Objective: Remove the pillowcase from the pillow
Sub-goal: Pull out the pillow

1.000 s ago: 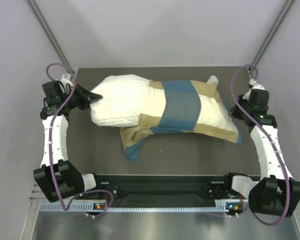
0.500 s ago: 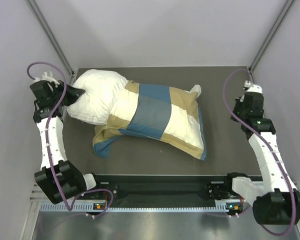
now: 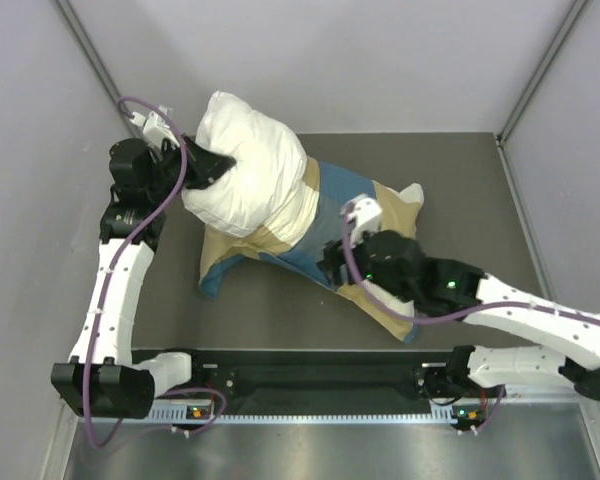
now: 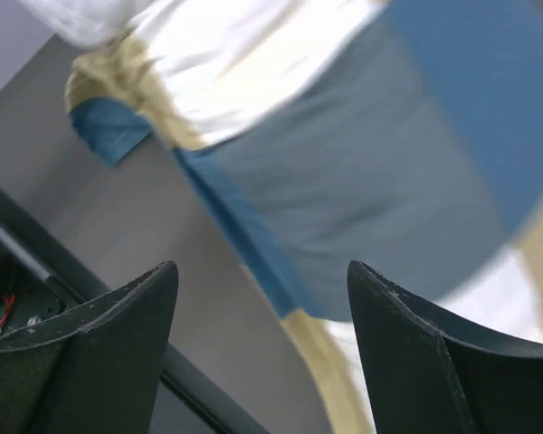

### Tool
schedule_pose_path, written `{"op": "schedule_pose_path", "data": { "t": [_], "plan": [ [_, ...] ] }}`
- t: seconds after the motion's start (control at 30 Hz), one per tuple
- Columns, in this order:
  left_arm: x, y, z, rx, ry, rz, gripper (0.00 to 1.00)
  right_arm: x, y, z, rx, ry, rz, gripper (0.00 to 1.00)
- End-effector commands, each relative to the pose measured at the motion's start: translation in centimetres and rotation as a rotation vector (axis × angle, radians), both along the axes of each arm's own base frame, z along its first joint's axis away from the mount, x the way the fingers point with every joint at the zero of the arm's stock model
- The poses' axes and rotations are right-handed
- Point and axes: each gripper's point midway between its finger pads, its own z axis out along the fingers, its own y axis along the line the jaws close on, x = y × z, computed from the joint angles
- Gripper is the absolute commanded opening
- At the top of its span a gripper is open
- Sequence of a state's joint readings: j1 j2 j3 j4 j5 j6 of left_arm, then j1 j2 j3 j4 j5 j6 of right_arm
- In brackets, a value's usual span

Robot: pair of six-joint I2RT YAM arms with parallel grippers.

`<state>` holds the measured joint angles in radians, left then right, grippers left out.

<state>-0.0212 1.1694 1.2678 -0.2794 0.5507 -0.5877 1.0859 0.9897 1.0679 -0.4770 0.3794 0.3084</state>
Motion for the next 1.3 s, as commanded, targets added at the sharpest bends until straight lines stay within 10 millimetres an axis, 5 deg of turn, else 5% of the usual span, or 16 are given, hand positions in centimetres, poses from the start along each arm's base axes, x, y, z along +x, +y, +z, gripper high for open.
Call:
{"op": "schedule_pose_path", "data": {
  "t": [0.0,0.2,0.47,0.83,1.0,1.1,1.13,1.17,1.27],
  "plan": [
    [-3.9,-5.0,6.0,-0.126,-0.106,-0.245,0.00,-1.2,6.0,1.7,0.065,-0.086,0.035,0.75],
    [-5.4,-6.9,8.6,-0.207,-0.122,-0.224,0.00,-3.3,11.9,3.9,0.161,-0.225,0.052,0.81],
    [-7.3,-7.2,11.8,-0.300,-0.156,-0.177,0.00,-2.6,14.6,5.0,0.162,-0.358,0.012,0.82],
    [-9.6,-7.3,14.8,-0.389,-0.186,-0.207,0.00,0.2,18.8,0.7,0.024,-0.411,-0.108,0.84],
    [-10.9,-7.5,15.5,-0.417,-0.184,-0.242,0.00,1.5,18.5,-2.1,-0.030,-0.375,-0.266,0.82],
    [-11.9,-7.4,16.1,-0.432,-0.198,-0.260,0.00,2.9,16.7,-3.7,-0.064,-0.373,-0.418,0.41],
    [-12.1,-7.4,16.3,-0.434,-0.205,-0.263,0.00,3.4,15.7,-3.8,-0.072,-0.375,-0.477,0.08],
    [-12.5,-7.3,16.5,-0.437,-0.210,-0.268,0.00,4.1,15.0,-4.0,-0.081,-0.376,-0.514,0.00],
    [-12.5,-7.2,16.8,-0.420,-0.233,-0.261,0.00,5.6,11.6,-4.3,-0.153,-0.401,-0.632,0.00]
  ]
}}
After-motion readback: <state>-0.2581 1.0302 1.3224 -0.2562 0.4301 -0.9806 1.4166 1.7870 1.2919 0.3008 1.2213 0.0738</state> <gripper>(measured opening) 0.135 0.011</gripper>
